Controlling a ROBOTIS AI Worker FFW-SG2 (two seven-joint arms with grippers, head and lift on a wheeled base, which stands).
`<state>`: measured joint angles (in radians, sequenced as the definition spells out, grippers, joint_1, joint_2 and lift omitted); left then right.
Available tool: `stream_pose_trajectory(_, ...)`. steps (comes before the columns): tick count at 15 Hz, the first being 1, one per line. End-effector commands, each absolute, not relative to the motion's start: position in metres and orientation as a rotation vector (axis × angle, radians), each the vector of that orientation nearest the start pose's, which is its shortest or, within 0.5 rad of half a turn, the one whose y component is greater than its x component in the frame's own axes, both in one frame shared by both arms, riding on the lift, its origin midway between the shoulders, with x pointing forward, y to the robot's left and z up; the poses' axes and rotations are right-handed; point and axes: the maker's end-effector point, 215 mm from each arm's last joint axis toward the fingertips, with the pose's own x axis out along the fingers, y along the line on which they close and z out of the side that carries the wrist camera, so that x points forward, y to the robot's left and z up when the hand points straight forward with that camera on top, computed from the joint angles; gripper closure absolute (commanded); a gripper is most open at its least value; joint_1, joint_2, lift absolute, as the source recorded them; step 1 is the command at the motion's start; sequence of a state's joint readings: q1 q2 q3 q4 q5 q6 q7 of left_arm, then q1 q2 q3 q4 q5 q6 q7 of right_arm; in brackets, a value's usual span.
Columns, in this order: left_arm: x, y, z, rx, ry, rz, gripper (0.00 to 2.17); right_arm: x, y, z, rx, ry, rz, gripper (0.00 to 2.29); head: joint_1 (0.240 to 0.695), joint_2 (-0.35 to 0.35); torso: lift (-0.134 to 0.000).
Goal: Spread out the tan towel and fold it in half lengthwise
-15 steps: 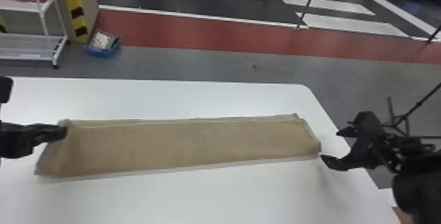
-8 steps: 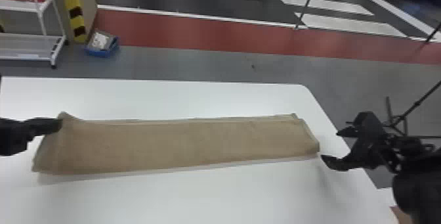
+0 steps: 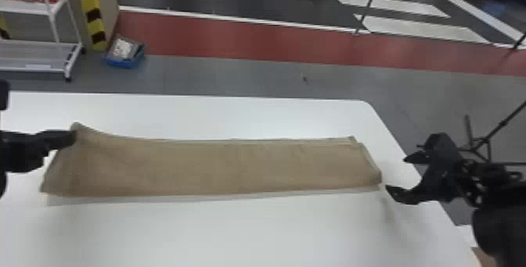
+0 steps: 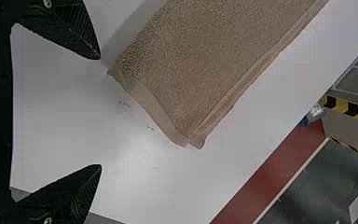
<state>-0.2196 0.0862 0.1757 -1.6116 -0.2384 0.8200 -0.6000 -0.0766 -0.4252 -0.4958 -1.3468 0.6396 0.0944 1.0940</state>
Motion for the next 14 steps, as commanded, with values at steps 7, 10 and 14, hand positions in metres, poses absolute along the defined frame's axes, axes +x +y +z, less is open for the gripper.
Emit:
stream_pose_trajectory(7, 0.589, 0.302, -0.431, 0.076, 0.601, -0.195, 0.03, 0.482, -0.535, -0.441, -0.647, 0.735, 0.433, 0.05, 0.695, -0.239, -0.118)
stream_pose_trajectory(10, 0.583, 0.319, -0.415, 0.079, 0.563, -0.149, 0.03, 0.483, -0.535, -0.436, -0.648, 0.725, 0.429, 0.05, 0.695, -0.236, -0.118)
stream_pose_trajectory(14, 0.556, 0.34, -0.42, 0.051, 0.56, -0.12, 0.04, 0.486, -0.526, -0.43, -0.611, 0.682, 0.434, 0.06, 0.695, -0.213, -0.118)
